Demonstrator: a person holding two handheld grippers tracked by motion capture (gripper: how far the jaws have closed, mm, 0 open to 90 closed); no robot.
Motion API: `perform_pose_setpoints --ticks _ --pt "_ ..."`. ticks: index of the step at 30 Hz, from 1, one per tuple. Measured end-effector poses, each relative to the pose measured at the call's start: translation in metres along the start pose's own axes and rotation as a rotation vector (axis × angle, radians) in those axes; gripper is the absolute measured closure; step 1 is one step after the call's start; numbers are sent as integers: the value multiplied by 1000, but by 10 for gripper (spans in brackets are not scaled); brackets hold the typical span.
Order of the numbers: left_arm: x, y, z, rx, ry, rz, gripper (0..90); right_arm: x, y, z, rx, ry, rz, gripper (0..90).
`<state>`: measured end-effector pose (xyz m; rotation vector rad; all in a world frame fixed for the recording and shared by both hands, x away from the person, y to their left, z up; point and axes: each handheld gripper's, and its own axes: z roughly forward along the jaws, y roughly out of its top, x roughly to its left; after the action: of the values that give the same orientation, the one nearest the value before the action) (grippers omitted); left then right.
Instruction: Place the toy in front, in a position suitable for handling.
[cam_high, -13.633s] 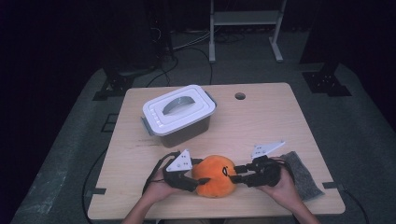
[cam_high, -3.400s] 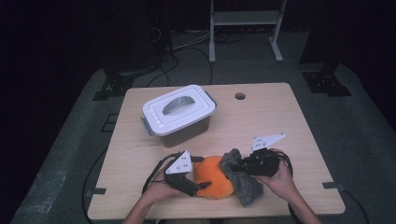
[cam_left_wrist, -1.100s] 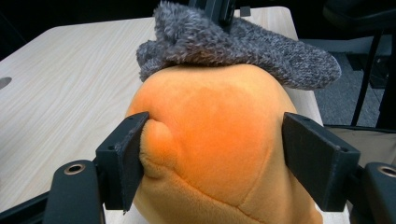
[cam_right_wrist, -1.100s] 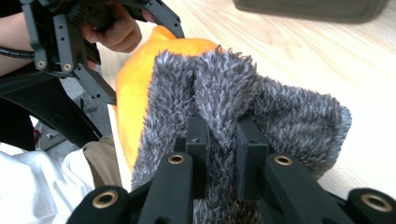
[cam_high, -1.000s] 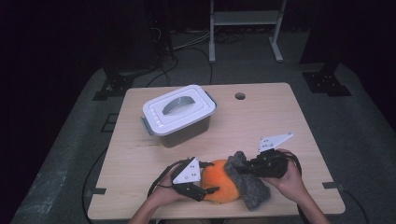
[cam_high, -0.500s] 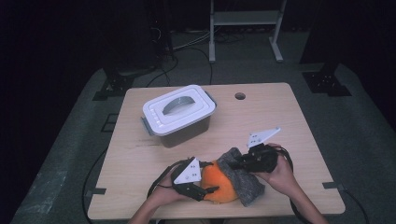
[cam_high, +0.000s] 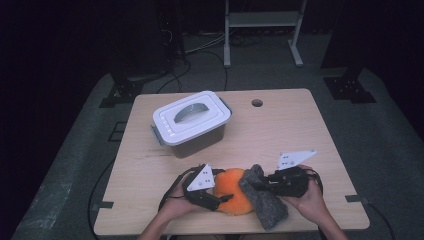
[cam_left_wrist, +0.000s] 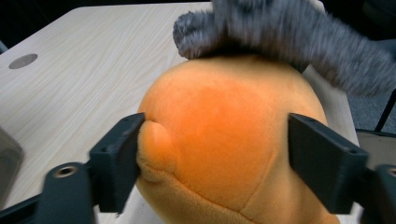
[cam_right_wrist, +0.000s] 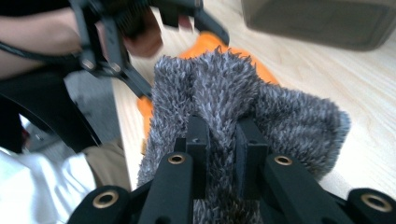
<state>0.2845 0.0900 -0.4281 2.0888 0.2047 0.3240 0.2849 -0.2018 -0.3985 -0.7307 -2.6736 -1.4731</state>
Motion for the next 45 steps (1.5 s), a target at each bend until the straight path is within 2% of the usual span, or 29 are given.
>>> perform_pose_setpoints --ticks 2,4,11,13,17,20,25,27,29,32,36,37,39,41,43,45 --pt "1 3 -3 -8 4 3 162 -2 -1 7 24 -9 0 779" --pt "2 3 -7 -26 9 7 148 -8 -2 12 19 1 18 780" --pt "8 3 -21 -90 3 -11 137 -24 -4 9 5 -37 56 780" --pt "9 3 -24 -100 -22 -10 184 -28 -6 8 1 -44 71 780" --pt "7 1 -18 -65 -75 23 339 -35 -9 6 -8 -69 93 779" --pt "6 2 -12 -63 -86 25 368 -38 -12 7 -8 -74 100 778" --pt "9 5 -7 -61 -85 -18 381 -43 -9 8 -2 -94 107 778" --pt "12 7 -5 -51 -67 -42 392 -47 -7 10 -1 -101 115 779" --pt "15 7 -5 -49 -67 -67 395 -49 -6 10 -5 -103 119 779" --pt "16 9 -5 -39 -66 -64 394 -45 -4 3 -28 -107 106 780" --pt "17 13 -2 -36 -64 -79 394 -25 7 -6 -71 -86 45 781" --pt "17 14 -1 -39 -62 -85 392 -15 11 -5 -72 -70 14 781" --pt "18 18 1 -42 -46 -101 375 -5 15 -1 -60 -56 -18 781" --pt "18 19 3 -49 -47 -108 370 2 17 4 -29 -66 -49 781" --pt "18 19 4 -44 -48 -105 371 1 13 7 -13 -71 -49 781" --pt "17 18 4 -48 -46 -110 372 -3 7 6 -16 -64 -25 782"
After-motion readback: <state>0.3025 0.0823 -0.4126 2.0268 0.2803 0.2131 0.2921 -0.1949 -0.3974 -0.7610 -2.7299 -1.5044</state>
